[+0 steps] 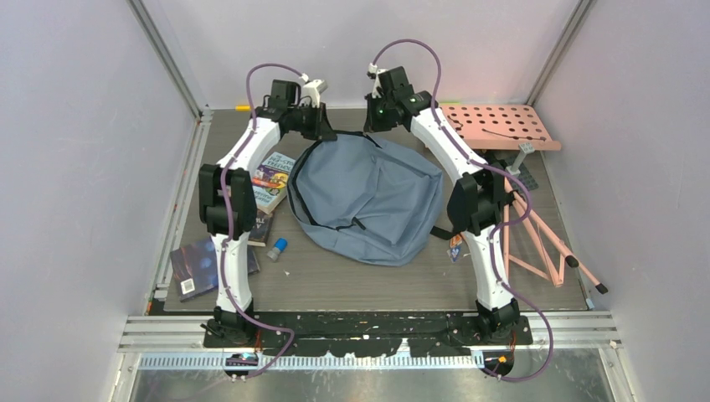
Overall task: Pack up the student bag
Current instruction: Unzip the student bag at the center of the board.
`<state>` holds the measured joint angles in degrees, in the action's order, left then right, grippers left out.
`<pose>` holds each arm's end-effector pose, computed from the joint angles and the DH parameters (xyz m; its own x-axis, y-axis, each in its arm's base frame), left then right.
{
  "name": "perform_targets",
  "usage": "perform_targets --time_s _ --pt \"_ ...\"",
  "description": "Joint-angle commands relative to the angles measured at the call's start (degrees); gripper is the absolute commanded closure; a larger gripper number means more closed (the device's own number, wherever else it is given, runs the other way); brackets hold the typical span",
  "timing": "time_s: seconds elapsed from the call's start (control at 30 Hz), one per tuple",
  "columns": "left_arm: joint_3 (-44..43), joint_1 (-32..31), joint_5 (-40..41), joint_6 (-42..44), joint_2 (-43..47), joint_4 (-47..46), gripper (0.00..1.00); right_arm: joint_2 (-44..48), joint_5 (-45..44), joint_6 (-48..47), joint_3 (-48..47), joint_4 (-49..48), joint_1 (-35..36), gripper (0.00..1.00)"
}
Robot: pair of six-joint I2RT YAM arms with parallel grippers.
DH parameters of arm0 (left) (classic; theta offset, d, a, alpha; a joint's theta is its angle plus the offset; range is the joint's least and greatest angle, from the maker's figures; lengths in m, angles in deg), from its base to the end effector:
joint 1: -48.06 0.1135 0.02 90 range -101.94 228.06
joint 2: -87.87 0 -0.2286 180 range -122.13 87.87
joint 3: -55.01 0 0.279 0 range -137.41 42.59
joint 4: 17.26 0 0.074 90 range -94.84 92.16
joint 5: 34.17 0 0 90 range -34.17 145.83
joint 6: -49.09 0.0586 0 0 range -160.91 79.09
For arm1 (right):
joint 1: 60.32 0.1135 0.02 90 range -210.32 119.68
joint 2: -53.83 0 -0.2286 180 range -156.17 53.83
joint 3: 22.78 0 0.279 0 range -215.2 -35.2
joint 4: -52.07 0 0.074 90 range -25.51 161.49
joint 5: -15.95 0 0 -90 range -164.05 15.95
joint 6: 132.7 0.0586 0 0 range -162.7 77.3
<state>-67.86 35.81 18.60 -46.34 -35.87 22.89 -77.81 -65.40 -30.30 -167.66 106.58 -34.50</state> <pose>0.4977 -0.1443 0.2202 -0.6967 0.0742 -0.7135 0.5516 0.6914 -0.4667 0.4846 0.2443 0.2612 -0.6942 -0.1001 -0.7128 -0.3924 0.8828 0.2583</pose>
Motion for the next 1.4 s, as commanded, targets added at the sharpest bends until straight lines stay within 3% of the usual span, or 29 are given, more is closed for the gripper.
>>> perform_targets --time_s 0.0,0.2,0.47,0.83,1.13,1.2,1.23,1.3,1.37 --pt "-2.6 0.5 -0.4 -3.6 1.8 -0.2 1.00 4.4 -6.8 -0.4 -0.8 -1.5 0.5 1.00" --pt "1.0 1.1 5.6 -15.8 6.4 -7.0 1.00 4.7 -17.2 -1.4 -0.9 -0.5 0.6 1.00" --pt "12.4 7.9 10.9 -34.7 12.6 -19.1 1.00 3.7 -20.5 -1.6 -0.9 0.4 0.6 1.00" --pt "21.9 13.2 15.4 -34.6 18.5 -20.2 1.00 2.8 -21.0 -2.2 1.1 1.4 0.6 1.00" --pt "23.1 13.9 15.7 -32.1 18.9 -18.5 1.00 2.9 -19.4 -2.7 1.6 1.4 0.5 0.99" --pt "22.4 13.8 14.6 -30.0 19.0 -18.1 0.97 3.2 -17.9 -3.0 0.7 1.0 0.6 0.91" --pt "22.0 13.8 14.3 -28.9 19.3 -17.7 0.90 3.3 -17.4 -3.2 0.3 0.9 0.6 0.76" --pt "21.2 13.5 13.9 -26.0 20.0 -16.4 0.74 3.8 -15.6 -3.6 -0.8 0.3 0.6 0.56" --pt "19.9 13.1 14.0 -23.0 20.9 -14.2 0.57 4.4 -14.0 -4.0 -1.7 -0.3 0.6 0.47"
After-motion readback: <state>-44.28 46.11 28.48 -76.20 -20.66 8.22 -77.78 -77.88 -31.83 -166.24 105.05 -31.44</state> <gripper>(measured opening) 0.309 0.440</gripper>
